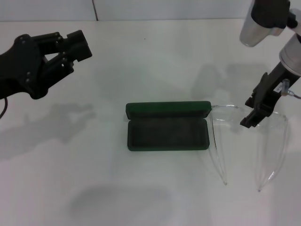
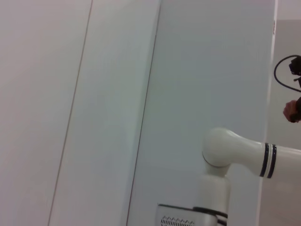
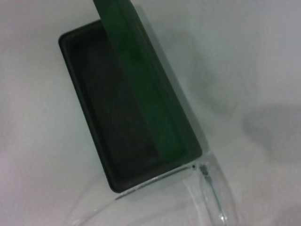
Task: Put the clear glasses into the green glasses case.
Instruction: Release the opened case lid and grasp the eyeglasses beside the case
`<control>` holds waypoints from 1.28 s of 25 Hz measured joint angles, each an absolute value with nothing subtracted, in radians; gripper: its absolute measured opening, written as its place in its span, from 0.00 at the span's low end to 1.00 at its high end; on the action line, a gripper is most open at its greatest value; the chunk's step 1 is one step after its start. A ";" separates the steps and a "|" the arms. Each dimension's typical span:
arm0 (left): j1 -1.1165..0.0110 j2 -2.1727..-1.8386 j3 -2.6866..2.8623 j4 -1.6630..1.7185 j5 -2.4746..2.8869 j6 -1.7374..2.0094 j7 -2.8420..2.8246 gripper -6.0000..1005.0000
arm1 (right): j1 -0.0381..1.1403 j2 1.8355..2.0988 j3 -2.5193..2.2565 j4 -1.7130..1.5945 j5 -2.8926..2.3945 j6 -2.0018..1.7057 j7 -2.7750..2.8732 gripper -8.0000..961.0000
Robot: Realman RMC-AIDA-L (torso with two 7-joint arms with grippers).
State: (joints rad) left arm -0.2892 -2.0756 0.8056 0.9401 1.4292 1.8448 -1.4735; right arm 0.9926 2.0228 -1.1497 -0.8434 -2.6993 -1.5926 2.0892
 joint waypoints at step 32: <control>-0.274 -2.068 0.804 0.887 1.431 1.845 -1.460 0.22 | 0.992 2.023 -1.144 -0.724 -2.666 -1.440 2.092 0.21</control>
State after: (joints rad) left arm -0.2739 -2.0680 0.8042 0.8867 1.4313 1.8454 -1.4601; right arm 0.9922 2.0230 -1.1444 -0.7245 -2.6656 -1.4403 2.0924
